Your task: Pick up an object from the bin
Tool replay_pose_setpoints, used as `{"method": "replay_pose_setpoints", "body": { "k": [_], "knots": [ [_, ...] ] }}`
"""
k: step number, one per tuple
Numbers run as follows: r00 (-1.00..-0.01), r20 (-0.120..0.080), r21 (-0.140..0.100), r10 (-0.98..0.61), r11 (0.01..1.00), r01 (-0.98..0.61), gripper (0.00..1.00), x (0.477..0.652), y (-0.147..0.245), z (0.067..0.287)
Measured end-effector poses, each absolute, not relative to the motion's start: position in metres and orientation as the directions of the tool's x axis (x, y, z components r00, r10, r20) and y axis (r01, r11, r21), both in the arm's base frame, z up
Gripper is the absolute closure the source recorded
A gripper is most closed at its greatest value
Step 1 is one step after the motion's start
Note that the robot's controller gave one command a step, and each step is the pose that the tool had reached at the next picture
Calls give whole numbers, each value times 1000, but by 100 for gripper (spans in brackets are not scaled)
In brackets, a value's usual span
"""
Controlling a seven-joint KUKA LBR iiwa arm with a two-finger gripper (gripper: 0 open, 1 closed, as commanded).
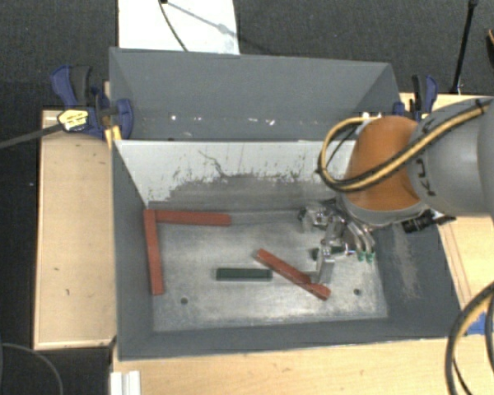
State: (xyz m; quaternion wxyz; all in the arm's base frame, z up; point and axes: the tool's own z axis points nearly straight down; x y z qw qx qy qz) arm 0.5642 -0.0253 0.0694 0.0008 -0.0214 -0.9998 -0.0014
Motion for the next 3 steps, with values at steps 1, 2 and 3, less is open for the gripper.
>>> {"method": "replay_pose_setpoints", "body": {
  "k": [1,2,3],
  "knots": [
    [-995,5,3,101,995,101,0,506,24,74],
    [-963,-7,0,-270,963,-270,0,508,39,122],
    [-950,3,2,-311,950,-311,0,503,79,68]
  ]
}}
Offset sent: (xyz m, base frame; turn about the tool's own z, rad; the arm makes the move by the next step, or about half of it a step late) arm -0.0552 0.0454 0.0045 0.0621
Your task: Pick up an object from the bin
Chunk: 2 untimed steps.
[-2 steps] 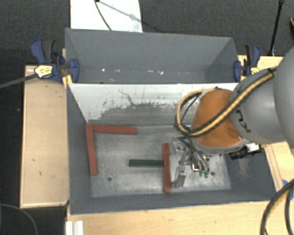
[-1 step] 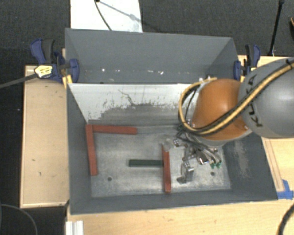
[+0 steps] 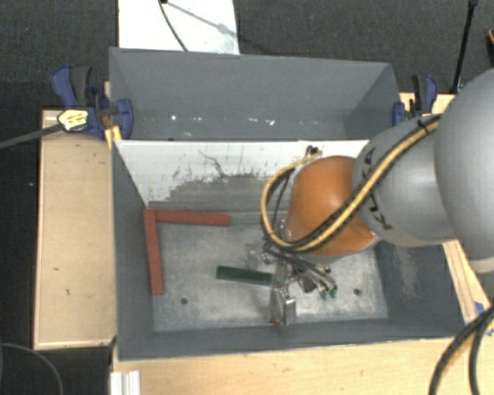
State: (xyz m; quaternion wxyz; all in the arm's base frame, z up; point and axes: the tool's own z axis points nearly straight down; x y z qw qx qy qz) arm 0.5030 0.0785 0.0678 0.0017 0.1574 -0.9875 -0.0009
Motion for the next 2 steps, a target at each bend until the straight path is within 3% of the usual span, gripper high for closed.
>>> {"method": "replay_pose_setpoints", "body": {
  "k": [1,2],
  "knots": [
    [-950,3,2,-311,950,-311,100,504,77,71],
    [-948,-4,3,-318,948,-318,100,489,131,83]
  ]
}}
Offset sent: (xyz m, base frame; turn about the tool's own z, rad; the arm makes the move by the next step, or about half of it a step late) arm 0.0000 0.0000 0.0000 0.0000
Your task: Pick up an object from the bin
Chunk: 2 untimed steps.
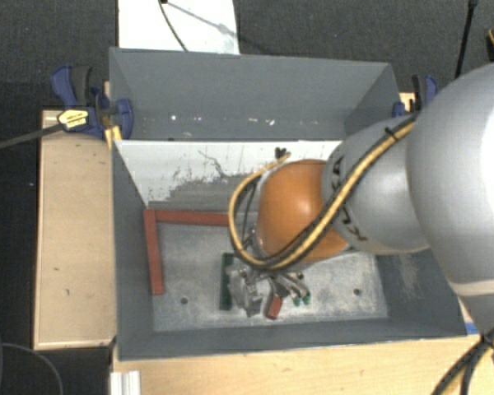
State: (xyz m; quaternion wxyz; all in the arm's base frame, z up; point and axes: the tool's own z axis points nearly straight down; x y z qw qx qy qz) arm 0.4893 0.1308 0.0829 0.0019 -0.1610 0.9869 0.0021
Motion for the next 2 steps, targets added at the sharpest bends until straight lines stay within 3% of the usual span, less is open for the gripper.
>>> {"method": "replay_pose_setpoints", "body": {
  "k": [1,2],
  "knots": [
    [-949,-3,0,-315,949,-315,0,490,127,82],
    [-914,-2,-3,-407,914,-407,0,493,52,71]
  ]
}}
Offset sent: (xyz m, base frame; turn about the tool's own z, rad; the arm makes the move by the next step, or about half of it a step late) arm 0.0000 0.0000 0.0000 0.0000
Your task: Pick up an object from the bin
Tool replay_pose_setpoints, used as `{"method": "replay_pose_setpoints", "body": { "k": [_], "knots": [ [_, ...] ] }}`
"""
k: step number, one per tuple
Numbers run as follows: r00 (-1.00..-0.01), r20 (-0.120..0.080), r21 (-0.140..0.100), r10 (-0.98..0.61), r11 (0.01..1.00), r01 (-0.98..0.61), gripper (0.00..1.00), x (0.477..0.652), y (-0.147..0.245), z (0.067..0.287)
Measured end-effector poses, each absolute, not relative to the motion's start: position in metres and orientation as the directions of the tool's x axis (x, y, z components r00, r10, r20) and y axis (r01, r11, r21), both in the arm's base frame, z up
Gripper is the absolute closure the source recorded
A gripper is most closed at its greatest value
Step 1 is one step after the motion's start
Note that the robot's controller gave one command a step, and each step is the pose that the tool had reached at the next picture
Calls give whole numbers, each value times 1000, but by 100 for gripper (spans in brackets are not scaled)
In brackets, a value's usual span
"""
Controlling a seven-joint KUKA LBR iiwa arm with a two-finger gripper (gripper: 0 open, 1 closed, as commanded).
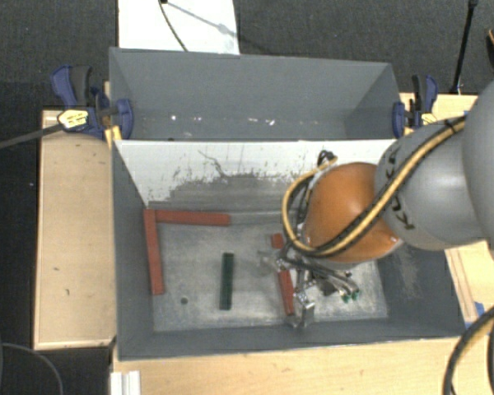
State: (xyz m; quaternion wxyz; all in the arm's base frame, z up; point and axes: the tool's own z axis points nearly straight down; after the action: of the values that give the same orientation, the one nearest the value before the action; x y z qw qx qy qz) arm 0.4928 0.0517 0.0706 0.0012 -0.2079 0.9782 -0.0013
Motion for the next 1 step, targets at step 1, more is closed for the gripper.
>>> {"method": "replay_pose_setpoints", "body": {
  "k": [1],
  "knots": [
    [-746,-2,-3,-666,746,-666,0,491,-25,77]
  ]
}}
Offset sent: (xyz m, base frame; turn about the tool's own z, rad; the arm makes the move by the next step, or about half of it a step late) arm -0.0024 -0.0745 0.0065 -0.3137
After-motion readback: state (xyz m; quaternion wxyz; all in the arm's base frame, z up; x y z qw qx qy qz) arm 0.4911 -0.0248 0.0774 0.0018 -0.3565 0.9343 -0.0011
